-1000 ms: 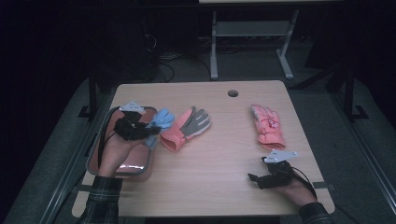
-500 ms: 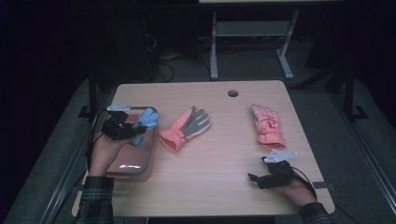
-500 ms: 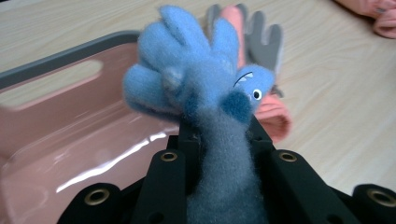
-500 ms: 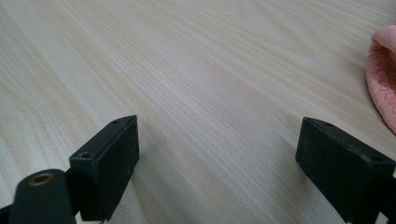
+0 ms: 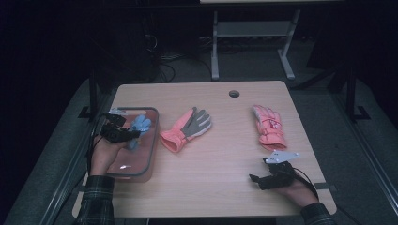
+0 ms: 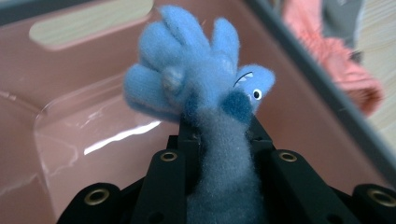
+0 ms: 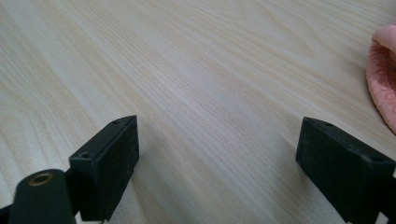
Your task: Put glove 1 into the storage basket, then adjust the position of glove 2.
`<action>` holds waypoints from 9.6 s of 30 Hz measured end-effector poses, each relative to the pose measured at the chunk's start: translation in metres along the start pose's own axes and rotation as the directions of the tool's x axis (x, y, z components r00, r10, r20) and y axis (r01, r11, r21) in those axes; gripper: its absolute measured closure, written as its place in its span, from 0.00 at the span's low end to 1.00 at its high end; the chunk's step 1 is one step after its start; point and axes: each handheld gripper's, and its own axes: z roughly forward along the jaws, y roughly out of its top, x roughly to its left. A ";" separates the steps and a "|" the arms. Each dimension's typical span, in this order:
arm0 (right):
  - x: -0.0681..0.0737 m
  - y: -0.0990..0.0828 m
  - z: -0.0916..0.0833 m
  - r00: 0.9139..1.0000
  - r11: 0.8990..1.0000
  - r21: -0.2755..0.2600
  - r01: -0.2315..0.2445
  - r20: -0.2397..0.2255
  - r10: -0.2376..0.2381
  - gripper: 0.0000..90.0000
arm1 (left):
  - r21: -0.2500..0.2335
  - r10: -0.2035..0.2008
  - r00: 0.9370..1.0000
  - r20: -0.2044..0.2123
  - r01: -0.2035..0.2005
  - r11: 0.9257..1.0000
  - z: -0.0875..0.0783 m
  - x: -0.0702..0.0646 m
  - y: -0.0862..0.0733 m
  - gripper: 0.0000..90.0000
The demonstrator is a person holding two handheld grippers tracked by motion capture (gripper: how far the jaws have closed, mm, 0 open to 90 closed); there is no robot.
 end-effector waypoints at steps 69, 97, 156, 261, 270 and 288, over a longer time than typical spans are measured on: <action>-0.001 0.004 0.004 0.999 1.000 0.007 0.026 -0.019 -0.026 0.11 | -0.153 0.261 0.926 0.274 -0.226 0.962 0.019 -0.143 0.032 0.21; 0.000 0.010 0.000 1.000 0.996 0.084 0.024 -0.022 -0.022 0.15 | -0.094 0.376 0.904 0.206 -0.364 0.927 0.079 -0.182 -0.034 0.18; -0.003 0.009 -0.003 0.999 0.997 0.076 0.012 -0.050 -0.008 0.15 | -0.006 0.206 0.978 -0.032 -0.206 0.979 0.124 -0.138 0.066 1.00; 0.005 0.107 0.043 0.980 0.998 -0.035 0.055 -0.190 -0.061 1.00 | -0.042 0.338 0.905 0.260 -0.339 0.940 0.085 -0.183 -0.004 0.42; 0.016 0.088 0.033 0.974 0.997 0.017 0.081 -0.214 -0.075 1.00 | -0.060 0.358 0.907 0.221 -0.354 0.933 0.074 -0.178 -0.027 0.22; 0.013 0.074 -0.006 0.981 0.997 -0.023 0.071 -0.181 -0.074 0.88 | -0.123 0.386 0.893 0.230 -0.367 0.922 0.077 -0.176 -0.050 0.14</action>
